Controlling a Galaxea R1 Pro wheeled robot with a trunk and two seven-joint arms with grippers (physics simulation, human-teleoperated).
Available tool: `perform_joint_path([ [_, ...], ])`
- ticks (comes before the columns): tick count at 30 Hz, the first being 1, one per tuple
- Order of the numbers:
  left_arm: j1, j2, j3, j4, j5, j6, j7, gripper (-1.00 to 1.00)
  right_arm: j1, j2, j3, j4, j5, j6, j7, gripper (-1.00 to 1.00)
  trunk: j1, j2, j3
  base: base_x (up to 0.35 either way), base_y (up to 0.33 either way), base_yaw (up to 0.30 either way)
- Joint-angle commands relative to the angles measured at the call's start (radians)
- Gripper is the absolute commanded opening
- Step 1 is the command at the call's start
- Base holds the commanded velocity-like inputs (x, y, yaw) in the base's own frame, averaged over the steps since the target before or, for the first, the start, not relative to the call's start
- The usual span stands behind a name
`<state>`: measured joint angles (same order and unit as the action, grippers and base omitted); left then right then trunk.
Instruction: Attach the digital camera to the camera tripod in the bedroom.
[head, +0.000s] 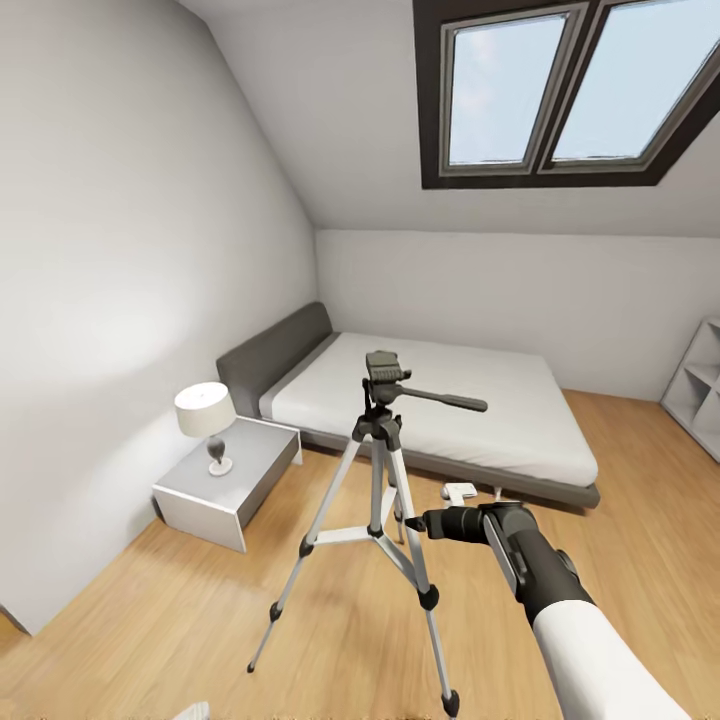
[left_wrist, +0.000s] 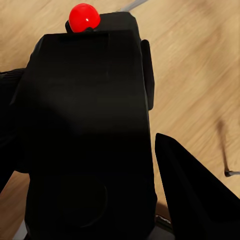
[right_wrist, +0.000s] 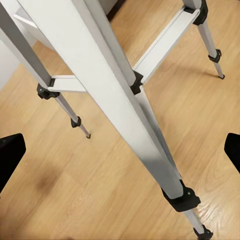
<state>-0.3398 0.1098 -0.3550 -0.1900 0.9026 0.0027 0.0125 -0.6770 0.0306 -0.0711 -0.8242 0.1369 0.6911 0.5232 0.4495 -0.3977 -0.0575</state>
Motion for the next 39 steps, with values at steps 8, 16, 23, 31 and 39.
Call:
perform_joint_path([
  [8,-0.001,0.001,-0.008,-0.002,0.007,0.0,0.001,-1.0,-0.001,0.003,-0.003,-0.002,0.008,0.005,0.011,1.0,0.001,-0.002,-0.015,0.0,0.0,0.0],
  [16,-0.001,0.001,-0.008,-0.002,0.007,0.0,0.001,-1.0,-0.001,0.003,0.0,-0.003,0.004,0.005,0.015,1.0,0.001,-0.002,-0.028,0.0,0.0,0.0],
  [23,-0.001,0.001,-0.008,-0.002,0.007,0.0,0.001,-1.0,0.0,0.004,0.0,-0.009,0.003,0.005,0.018,1.0,0.001,-0.002,-0.039,0.0,0.0,0.0],
  [31,-0.001,0.001,-0.008,-0.002,0.007,0.0,0.001,-1.0,-0.001,0.013,0.0,-0.051,0.003,0.004,0.018,1.0,0.001,-0.002,-0.052,0.0,0.0,0.0],
  [39,-0.001,0.001,-0.009,-0.002,0.007,0.0,0.001,-1.0,0.0,0.022,-0.001,-0.196,-0.003,0.003,0.02,1.0,0.001,-0.002,-0.065,0.0,0.0,0.0],
])
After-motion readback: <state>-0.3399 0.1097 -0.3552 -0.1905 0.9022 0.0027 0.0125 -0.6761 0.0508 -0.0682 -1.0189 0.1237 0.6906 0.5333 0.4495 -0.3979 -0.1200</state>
